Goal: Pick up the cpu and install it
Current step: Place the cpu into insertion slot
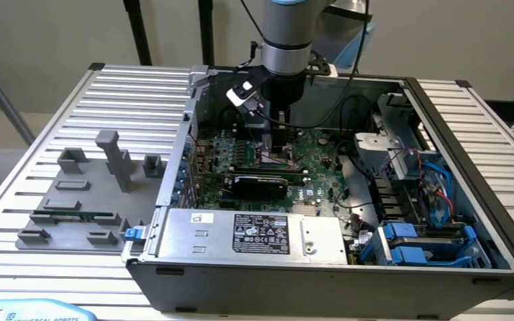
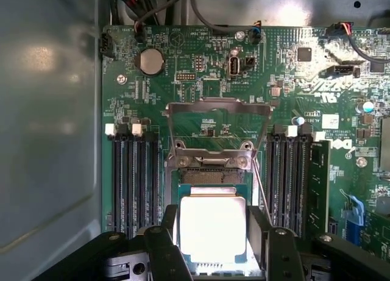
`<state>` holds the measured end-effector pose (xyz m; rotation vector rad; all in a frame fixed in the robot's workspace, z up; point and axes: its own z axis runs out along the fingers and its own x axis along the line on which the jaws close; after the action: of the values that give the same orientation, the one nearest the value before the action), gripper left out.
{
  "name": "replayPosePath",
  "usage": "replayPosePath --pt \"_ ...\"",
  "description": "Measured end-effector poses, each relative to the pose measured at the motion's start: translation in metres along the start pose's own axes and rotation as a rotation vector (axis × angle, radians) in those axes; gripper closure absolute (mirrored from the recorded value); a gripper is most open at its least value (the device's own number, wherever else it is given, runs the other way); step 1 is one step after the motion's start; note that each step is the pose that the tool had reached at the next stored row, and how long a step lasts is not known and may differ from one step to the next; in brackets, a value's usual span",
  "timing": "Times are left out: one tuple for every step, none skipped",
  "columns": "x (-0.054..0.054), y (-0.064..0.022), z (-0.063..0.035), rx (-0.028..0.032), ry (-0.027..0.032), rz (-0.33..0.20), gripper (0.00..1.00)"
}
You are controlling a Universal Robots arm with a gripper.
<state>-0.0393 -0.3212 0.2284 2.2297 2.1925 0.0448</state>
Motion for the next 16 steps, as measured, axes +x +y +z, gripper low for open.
replayPosePath --pt "0.0 0.0002 0.0019 -0.0001 0.0001 0.0 0.45" --pt "0.0 0.0002 0.0037 0.0 0.0 0.0 0.45" --pt "0.0 0.0002 0.0055 0.0 0.0 0.0 0.45" --pt "0.0 0.0001 0.0072 0.0 -0.0001 0.0 0.45" --pt "0.0 0.0001 0.009 -0.0001 0.0001 0.0 0.45" --pt "0.0 0.0 0.0108 0.0 0.0001 -0.001 0.45" --pt "0.0 0.0 0.0123 0.0 0.0 -0.001 0.45" --pt "0.0 -0.0001 0.0136 0.0 0.0001 -0.001 0.45" --pt "0.0 -0.0001 0.0149 -0.0001 0.0001 -0.002 0.45" --pt "0.0 -0.0001 0.0161 -0.0001 0.0001 -0.002 0.45" --pt "0.0 -0.0002 0.0171 -0.0001 0.0001 -0.002 0.45" --pt "0.0 -0.0002 0.0179 -0.0001 0.0001 -0.002 0.45" --pt "0.0 -0.0002 0.0186 -0.0002 0.0002 -0.002 0.45" --pt "0.0 -0.0002 0.019 -0.0002 0.0001 -0.002 0.45" --pt "0.0 -0.0002 0.0193 -0.0001 0.0 -0.002 0.45" --pt "0.0 -0.0002 0.0195 -0.0001 -0.0001 -0.002 0.45"
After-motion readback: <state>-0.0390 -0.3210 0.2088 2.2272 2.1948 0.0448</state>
